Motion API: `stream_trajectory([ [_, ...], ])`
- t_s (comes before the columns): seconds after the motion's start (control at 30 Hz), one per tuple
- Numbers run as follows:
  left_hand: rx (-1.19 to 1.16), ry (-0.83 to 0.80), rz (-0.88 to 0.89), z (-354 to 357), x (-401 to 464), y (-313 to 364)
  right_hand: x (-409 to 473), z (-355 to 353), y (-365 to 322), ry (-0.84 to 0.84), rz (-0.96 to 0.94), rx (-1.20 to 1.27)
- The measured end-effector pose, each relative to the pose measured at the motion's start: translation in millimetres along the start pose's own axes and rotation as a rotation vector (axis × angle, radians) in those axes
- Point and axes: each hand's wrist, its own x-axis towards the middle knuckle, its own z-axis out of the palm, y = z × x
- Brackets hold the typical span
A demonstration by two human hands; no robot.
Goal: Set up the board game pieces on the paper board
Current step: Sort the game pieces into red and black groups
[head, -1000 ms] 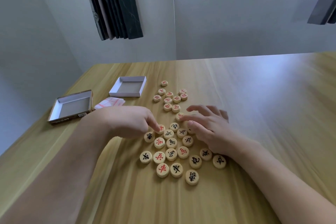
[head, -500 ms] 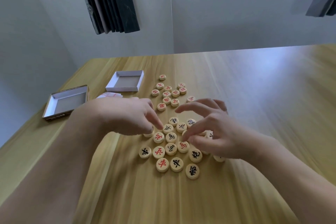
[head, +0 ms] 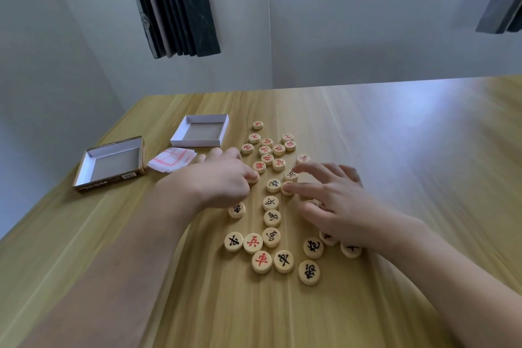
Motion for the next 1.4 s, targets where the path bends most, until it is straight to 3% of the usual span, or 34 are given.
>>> stream_trajectory([
  [0.27, -0.019, 0.135, 0.084, 3, 6, 0, 10, -3, 6, 0.049, 0.011, -0.096],
  [0.5, -0.04, -0.026, 0.146, 4, 0, 10, 8, -18, -1, 0.138, 0.008, -0.068],
  [0.77, -0.102, -0.09, 0.165, -3, -11, 17, 6, -32, -11, 0.028, -0.027, 0.117],
  [0.93, 0.02, 0.059, 0.245, -7, -9, 13, 6, -32, -6, 0.041, 0.002, 0.175],
  [1.13, 0.151, -0.101, 0.091, 1, -7, -2, 6, -20, -6, 0.054, -0.003, 0.03],
  [1.3, 0.171, -0.059, 0.048, 9, 3, -8, 5, -16, -7, -0.028, -0.016, -0.027],
  [1.4, 0.193, 0.07, -0.013, 10, 8, -10, 5, -13, -6, -0.037, 0.016, -0.063],
])
